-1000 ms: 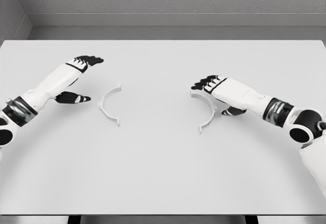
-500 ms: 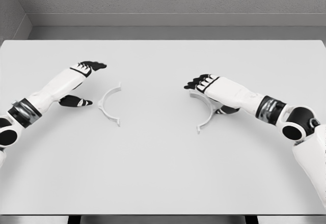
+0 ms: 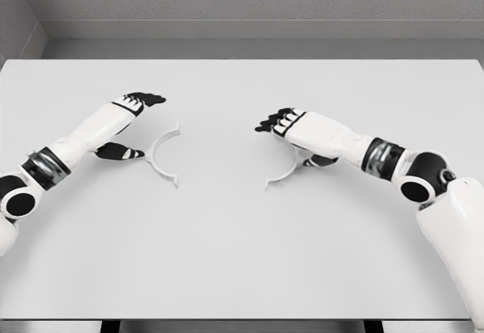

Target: Assemble PVC drainage pipe clamps

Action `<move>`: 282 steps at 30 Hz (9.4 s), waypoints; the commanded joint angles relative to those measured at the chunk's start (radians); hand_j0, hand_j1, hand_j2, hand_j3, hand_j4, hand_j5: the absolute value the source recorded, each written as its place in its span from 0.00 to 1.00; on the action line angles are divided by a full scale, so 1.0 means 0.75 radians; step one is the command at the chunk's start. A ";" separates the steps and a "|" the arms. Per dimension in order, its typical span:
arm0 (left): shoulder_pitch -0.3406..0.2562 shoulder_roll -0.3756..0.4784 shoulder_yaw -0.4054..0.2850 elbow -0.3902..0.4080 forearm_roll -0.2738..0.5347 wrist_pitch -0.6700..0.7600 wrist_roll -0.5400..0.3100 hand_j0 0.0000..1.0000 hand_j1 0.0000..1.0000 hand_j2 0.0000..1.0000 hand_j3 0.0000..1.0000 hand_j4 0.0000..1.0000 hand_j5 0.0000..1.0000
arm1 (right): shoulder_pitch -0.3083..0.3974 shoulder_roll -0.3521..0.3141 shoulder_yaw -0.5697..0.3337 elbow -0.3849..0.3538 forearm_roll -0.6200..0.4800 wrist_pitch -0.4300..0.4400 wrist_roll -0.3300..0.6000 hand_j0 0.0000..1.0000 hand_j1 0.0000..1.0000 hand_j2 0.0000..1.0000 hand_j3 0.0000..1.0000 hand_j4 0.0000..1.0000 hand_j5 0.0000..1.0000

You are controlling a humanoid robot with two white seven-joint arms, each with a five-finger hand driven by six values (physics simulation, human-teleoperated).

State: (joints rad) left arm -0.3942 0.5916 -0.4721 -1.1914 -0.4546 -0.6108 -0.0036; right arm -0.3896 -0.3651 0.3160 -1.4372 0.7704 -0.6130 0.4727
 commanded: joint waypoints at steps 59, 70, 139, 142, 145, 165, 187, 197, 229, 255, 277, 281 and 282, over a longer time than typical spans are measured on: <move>0.018 -0.110 -0.031 -0.083 -0.032 0.000 0.001 1.00 1.00 1.00 1.00 1.00 1.00 | -0.127 0.102 0.074 0.094 0.026 0.011 0.016 1.00 1.00 1.00 1.00 1.00 1.00; -0.006 -0.048 -0.027 -0.052 -0.026 0.000 0.001 1.00 1.00 1.00 1.00 1.00 1.00 | -0.151 0.115 0.084 0.135 0.026 0.016 0.014 1.00 1.00 1.00 1.00 1.00 1.00; -0.078 -0.071 -0.029 0.003 -0.024 0.000 0.005 1.00 1.00 1.00 1.00 1.00 1.00 | -0.086 0.174 0.113 0.094 0.036 0.034 0.018 1.00 1.00 1.00 1.00 1.00 1.00; -0.078 -0.071 -0.029 0.003 -0.022 0.000 0.005 1.00 1.00 1.00 1.00 1.00 1.00 | -0.104 0.176 0.129 0.104 0.038 0.044 0.016 1.00 1.00 1.00 1.00 1.00 1.00; -0.078 -0.071 -0.029 0.003 -0.024 0.000 0.005 1.00 1.00 1.00 1.00 1.00 1.00 | -0.115 0.178 0.131 0.106 0.038 0.052 0.016 1.00 1.00 1.00 1.00 1.00 1.00; -0.078 -0.081 -0.033 0.003 -0.026 0.000 0.005 1.00 1.00 1.00 1.00 1.00 1.00 | -0.176 0.203 0.033 0.080 0.030 0.065 0.016 1.00 1.00 1.00 1.00 1.00 1.00; -0.084 -0.122 -0.043 0.050 -0.038 0.000 0.003 1.00 1.00 1.00 1.00 1.00 1.00 | 0.129 -0.039 -0.804 -0.170 -0.117 0.003 0.184 1.00 1.00 1.00 1.00 1.00 1.00; -0.084 -0.145 -0.050 0.110 -0.042 0.000 0.001 1.00 1.00 1.00 1.00 1.00 1.00 | 0.149 -0.039 -0.789 -0.170 -0.115 0.003 0.184 1.00 1.00 1.00 1.00 1.00 1.00; -0.074 -0.206 -0.052 0.093 -0.040 0.000 0.001 1.00 1.00 1.00 1.00 1.00 1.00 | 0.149 -0.043 -0.777 -0.168 -0.115 0.003 0.184 1.00 1.00 1.00 1.00 1.00 1.00; -0.112 -0.235 -0.052 0.161 -0.040 0.000 0.001 1.00 1.00 1.00 1.00 1.00 1.00 | 0.149 -0.043 -0.779 -0.168 -0.115 0.003 0.184 1.00 1.00 1.00 1.00 1.00 1.00; -0.104 -0.290 -0.062 0.142 -0.040 0.000 0.001 1.00 1.00 1.00 1.00 1.00 1.00 | 0.151 -0.043 -0.779 -0.164 -0.115 0.003 0.184 1.00 1.00 1.00 1.00 1.00 1.00; -0.108 -0.288 -0.062 0.142 -0.040 0.000 0.001 1.00 1.00 1.00 1.00 1.00 1.00 | 0.151 -0.045 -0.779 -0.164 -0.115 0.003 0.184 1.00 1.00 1.00 1.00 1.00 1.00; -0.110 -0.284 -0.058 0.147 -0.038 0.000 0.001 1.00 1.00 1.00 1.00 1.00 1.00 | 0.151 -0.045 -0.779 -0.164 -0.115 0.003 0.184 1.00 1.00 1.00 1.00 1.00 1.00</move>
State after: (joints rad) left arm -0.4786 0.3768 -0.5171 -1.0824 -0.4905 -0.6108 -0.0036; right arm -0.2761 -0.3978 -0.2681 -1.5598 0.6907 -0.6139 0.6114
